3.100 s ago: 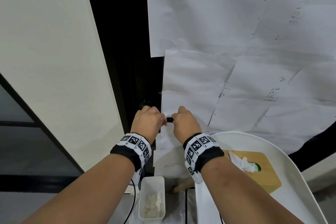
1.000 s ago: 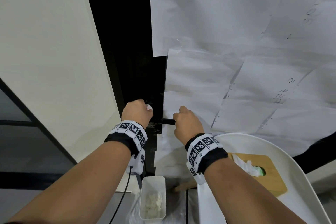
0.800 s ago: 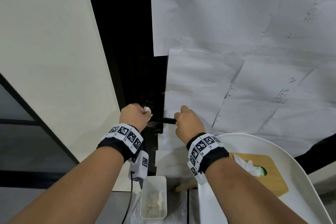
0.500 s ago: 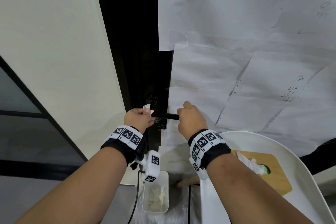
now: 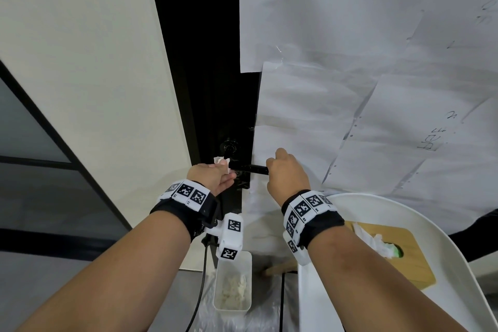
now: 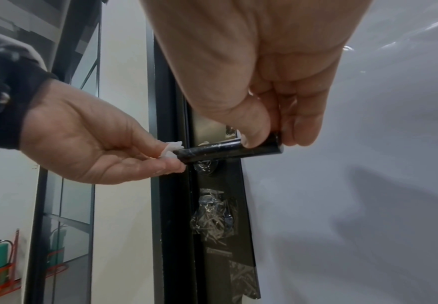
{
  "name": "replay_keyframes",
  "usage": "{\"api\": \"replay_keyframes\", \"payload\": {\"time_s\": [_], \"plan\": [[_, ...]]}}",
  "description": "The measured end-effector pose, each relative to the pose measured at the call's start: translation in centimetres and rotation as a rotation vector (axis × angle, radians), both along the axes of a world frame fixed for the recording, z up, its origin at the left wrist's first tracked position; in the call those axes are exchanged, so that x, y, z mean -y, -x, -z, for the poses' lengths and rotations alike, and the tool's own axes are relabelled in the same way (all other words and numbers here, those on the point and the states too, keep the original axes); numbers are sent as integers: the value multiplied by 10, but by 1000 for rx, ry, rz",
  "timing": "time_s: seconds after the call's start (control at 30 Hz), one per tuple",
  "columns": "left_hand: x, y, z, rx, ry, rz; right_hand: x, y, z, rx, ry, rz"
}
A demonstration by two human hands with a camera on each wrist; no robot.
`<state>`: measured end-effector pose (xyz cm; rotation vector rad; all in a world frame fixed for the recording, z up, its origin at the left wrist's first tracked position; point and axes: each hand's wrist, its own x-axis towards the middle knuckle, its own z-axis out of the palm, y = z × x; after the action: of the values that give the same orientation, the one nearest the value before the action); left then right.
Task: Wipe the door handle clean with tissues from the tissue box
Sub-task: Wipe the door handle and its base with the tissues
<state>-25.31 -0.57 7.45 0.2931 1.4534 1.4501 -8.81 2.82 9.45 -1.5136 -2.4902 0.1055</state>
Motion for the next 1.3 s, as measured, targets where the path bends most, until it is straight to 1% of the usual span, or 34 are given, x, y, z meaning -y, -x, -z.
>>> {"api": "replay_keyframes", "payload": {"time_s": [0.07,0.17,0.23,0.33,0.37,0.53,0.6,0.73,0.83,0.93,1.03,1.1,1.17,1.3], "plan": [[-2,-1,-1,-65,27,-10,0,-1,0,-4,3,-6],[-2,0,2,-310,70,-30,0,-3,2,-22,2,-15],[2,0,2,-527,64,-36,0,-4,3,-39,9,-19],[9,-6,-1,-949,55,22,-1,-6,5,-54,18,-19],[11,-8,-3,-1052,57,44,0,-6,6,-61,21,-21],[15,-19,-1,-1332,24,176,3,-13,8,-86,30,-43],[16,-21,1,-1384,-12,205,5,-15,9,-94,31,-58],[20,-30,7,-1426,-46,231,6,-18,12,-122,42,-77],[25,-30,17,-1402,-15,238,7,-21,15,-135,38,-95],[30,-26,25,-1394,-64,215,8,-23,19,-138,20,-110],[32,-23,23,-1360,-89,153,9,-21,21,-136,7,-96],[31,-22,18,-1366,-145,126,10,-19,21,-131,4,-76],[28,-18,13,-1364,-232,138,10,-14,21,-128,-9,-49],[21,-8,6,-1291,-337,173,9,-7,23,-103,-59,21]]}}
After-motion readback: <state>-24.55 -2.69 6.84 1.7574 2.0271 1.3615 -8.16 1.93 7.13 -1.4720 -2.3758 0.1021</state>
